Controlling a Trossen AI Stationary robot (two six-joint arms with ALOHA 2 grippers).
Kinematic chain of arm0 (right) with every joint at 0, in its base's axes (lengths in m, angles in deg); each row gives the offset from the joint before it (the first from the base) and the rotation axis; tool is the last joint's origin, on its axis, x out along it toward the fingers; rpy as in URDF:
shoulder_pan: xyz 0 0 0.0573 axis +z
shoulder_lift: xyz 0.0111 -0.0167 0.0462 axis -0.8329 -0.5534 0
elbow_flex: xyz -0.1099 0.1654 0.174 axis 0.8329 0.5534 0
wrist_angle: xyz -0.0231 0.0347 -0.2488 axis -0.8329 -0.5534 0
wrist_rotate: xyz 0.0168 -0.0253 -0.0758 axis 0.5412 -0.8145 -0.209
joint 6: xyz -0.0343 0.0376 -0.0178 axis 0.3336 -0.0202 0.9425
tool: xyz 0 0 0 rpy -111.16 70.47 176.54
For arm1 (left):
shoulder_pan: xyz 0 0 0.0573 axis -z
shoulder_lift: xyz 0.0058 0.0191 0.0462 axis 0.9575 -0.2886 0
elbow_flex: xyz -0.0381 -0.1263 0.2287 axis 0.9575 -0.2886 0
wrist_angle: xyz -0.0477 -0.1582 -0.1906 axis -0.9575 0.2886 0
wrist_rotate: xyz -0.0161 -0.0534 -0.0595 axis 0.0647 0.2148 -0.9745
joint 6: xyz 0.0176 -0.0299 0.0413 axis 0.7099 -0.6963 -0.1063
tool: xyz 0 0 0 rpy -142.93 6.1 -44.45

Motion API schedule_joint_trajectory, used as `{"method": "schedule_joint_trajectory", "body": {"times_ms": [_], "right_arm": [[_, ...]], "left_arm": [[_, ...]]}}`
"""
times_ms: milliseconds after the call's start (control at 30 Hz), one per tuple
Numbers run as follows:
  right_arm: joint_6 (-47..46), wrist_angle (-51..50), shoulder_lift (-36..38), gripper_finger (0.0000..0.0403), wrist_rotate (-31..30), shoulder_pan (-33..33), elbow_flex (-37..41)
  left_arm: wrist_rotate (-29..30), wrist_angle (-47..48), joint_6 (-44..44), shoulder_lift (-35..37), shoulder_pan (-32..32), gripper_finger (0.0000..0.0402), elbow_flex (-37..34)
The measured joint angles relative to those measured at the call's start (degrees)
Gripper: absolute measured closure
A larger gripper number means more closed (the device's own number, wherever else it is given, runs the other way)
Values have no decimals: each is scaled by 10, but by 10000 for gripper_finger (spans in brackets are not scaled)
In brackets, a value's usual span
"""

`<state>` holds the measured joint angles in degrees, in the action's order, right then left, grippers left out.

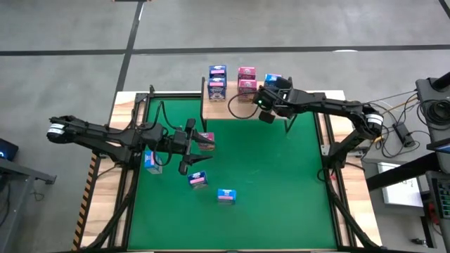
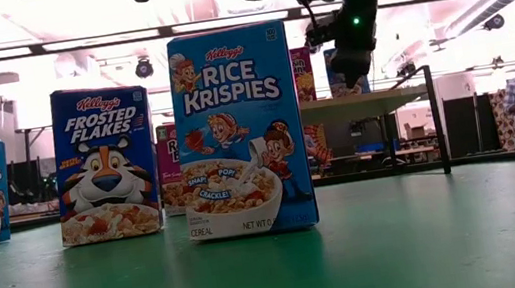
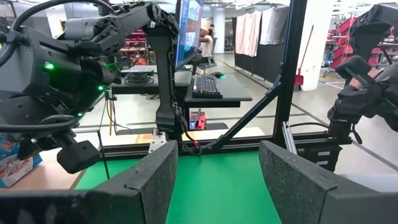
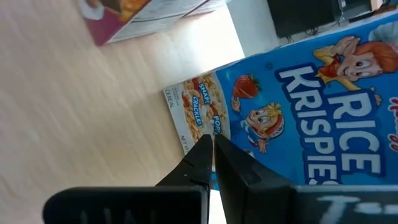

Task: Stack cereal on shelf
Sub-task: Put the right light blue cereal box on the shelf

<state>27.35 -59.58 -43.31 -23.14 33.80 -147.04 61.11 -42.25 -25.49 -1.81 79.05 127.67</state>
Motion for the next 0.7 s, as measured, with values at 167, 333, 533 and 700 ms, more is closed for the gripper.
{"method": "schedule_joint_trajectory", "body": {"times_ms": [167,333,533,700], "right_arm": [[4,14,0,394,0,-11,0],[5,26,0,394,26,-23,0],[16,41,0,394,31,-36,0],[20,41,0,394,31,-44,0]], "left_arm": [[0,0,0,0,0,192,0],[0,0,0,0,0,192,0],[0,0,2,0,0,192,0],[0,0,0,0,0,192,0]]}}
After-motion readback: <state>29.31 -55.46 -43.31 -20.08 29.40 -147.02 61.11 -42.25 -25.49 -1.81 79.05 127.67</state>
